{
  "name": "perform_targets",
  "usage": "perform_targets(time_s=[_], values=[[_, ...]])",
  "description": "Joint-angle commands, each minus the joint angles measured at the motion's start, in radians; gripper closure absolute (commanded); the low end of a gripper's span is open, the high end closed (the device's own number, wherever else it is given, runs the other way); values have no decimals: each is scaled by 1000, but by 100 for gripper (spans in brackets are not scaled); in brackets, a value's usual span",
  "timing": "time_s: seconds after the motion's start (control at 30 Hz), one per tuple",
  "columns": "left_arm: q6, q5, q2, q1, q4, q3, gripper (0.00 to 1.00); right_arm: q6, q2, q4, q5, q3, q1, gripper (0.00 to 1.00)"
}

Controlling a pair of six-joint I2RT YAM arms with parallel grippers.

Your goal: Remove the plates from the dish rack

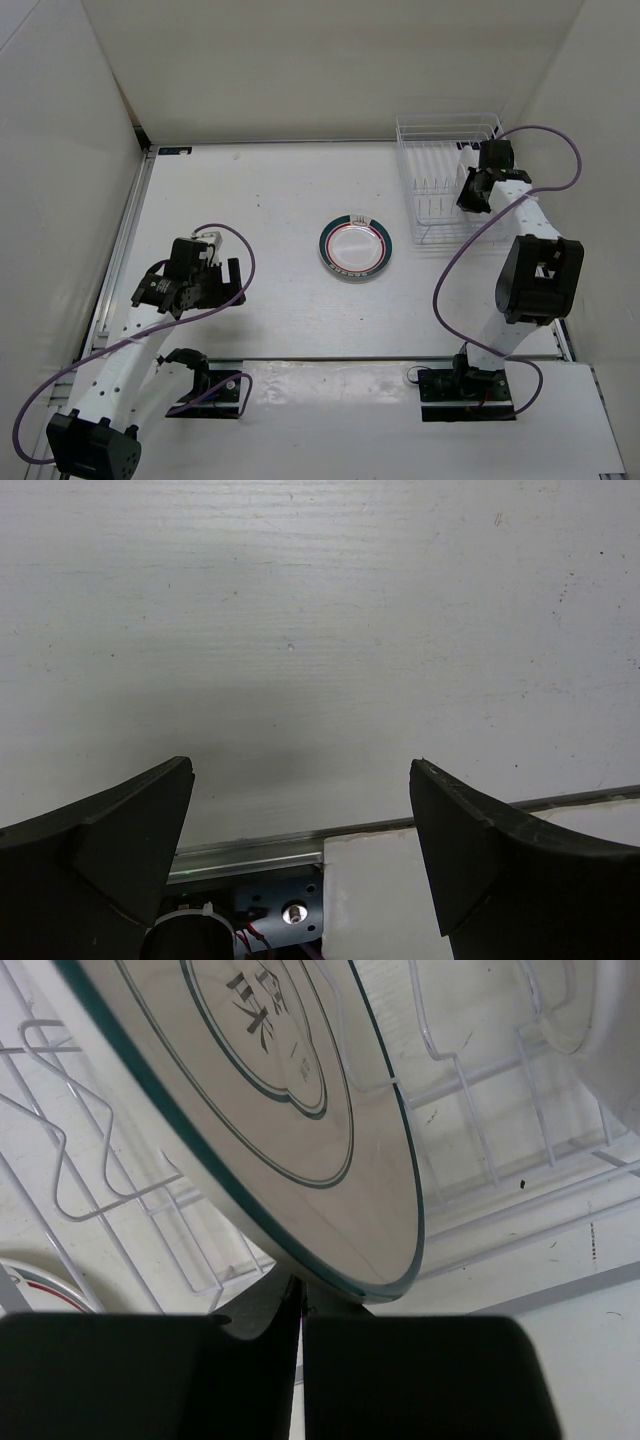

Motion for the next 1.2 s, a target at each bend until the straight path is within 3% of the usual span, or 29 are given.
perform_targets(time_s=[0.0,0.17,0.23,0.27,0.3,0.5,0.77,0.93,1.07,1.13,1.17], values=[[-3,14,-7,-2,18,8,0,-8,-45,16,-12,27,-9,100],[-4,16,-10,-4,18,7,0,-13,-88,16,-15,27,-9,99],[-3,19,-13,-2,18,7,0,-11,-116,29,-9,29,-9,81],[-4,17,-13,-1,17,7,0,-11,-137,29,-1,36,-9,64],[-3,14,-10,-4,17,8,0,-7,-145,32,3,42,-12,57],[-3,17,-11,-4,18,8,0,4,-165,24,63,127,-13,45],[-3,11,-16,-1,15,5,0,7,7,-34,-9,251,-35,46],[-3,7,-14,-1,14,7,0,6,36,6,-58,227,-36,49],[-3,8,-7,-2,18,10,0,6,39,21,-52,199,-41,63],[-1,7,-4,-2,14,10,0,7,39,29,-55,193,-41,79],[-3,8,-1,-2,14,8,0,10,41,33,-52,193,-41,82]])
